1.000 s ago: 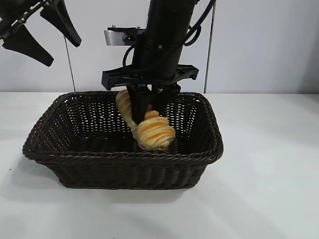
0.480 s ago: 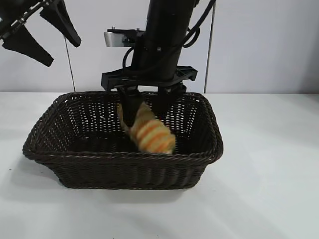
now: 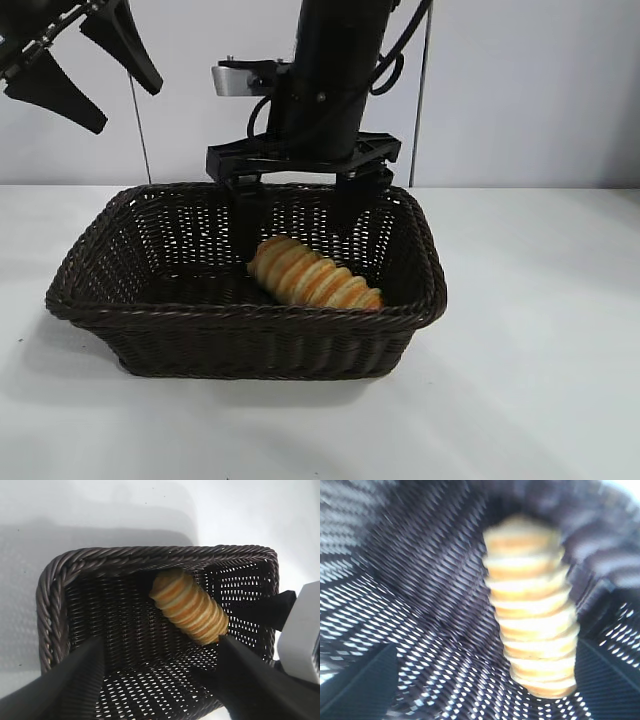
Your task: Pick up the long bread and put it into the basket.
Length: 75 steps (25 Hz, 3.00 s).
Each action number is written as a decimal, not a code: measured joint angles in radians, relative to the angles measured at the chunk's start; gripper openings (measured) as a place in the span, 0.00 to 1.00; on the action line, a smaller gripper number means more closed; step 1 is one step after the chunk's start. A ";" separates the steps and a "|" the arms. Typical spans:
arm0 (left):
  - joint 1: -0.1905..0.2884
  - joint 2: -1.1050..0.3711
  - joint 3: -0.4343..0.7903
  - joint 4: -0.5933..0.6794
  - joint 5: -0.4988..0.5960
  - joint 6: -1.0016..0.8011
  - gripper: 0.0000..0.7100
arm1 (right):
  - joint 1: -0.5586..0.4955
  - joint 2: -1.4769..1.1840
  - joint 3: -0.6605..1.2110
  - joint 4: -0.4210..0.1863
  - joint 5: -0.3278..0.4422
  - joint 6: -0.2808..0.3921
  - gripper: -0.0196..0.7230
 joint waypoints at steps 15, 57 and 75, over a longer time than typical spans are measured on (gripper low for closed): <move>0.000 0.000 0.000 0.000 0.007 0.001 0.66 | -0.030 0.000 -0.189 -0.011 0.034 0.003 0.95; 0.000 0.000 0.000 0.018 0.010 0.008 0.66 | -0.361 -0.088 -0.015 0.077 0.031 -0.063 0.95; 0.000 0.000 0.000 0.018 0.010 0.009 0.66 | -0.361 -0.088 -0.015 0.082 0.031 -0.052 0.95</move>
